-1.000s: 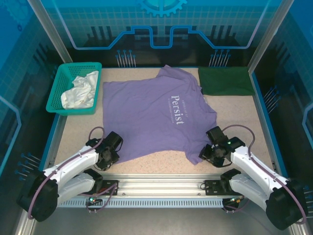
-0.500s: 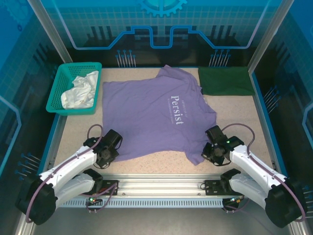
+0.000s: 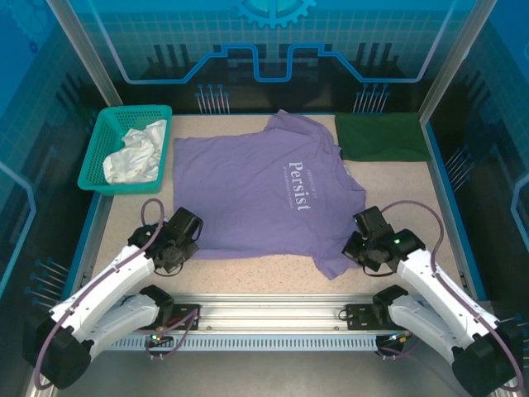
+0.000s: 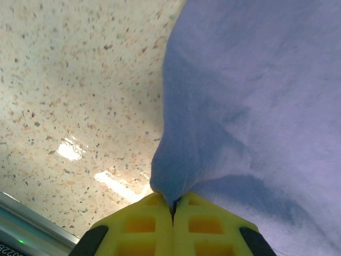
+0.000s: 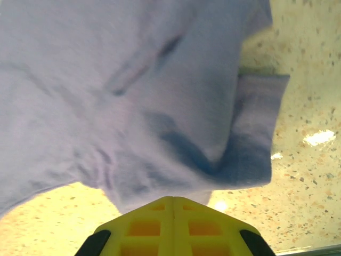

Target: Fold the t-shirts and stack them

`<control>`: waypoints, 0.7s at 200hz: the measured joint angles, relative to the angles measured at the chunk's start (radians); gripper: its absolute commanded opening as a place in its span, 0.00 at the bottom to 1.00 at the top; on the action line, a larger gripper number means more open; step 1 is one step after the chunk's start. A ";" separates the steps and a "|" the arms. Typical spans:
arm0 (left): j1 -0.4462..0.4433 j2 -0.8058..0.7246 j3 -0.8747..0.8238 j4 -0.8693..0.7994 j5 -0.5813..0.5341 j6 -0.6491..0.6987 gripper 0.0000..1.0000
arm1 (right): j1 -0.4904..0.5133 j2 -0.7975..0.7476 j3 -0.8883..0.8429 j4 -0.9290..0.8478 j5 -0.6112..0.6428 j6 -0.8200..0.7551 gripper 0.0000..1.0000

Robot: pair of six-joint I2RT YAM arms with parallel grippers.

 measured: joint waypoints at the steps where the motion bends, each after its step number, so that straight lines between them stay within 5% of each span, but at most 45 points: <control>1: 0.000 0.000 0.001 0.000 0.000 0.000 0.00 | 0.000 0.001 0.003 -0.001 0.000 0.000 0.00; 5: 0.000 0.000 0.010 0.000 -0.003 0.005 0.00 | 0.000 0.005 0.018 -0.004 0.005 -0.002 0.02; 18: 0.000 0.002 0.031 0.001 -0.010 0.015 0.00 | 0.000 0.029 0.054 -0.003 0.012 -0.006 0.30; 26: 0.000 0.004 0.037 0.002 -0.014 0.018 0.00 | 0.000 0.040 0.060 -0.002 0.012 -0.005 0.36; 101: 0.000 0.013 0.036 0.002 -0.016 0.026 0.00 | -0.008 -0.051 -0.149 -0.011 -0.001 0.087 0.42; 140: 0.000 0.013 0.036 0.003 -0.016 0.042 0.00 | -0.070 0.026 -0.204 0.076 -0.040 0.119 0.41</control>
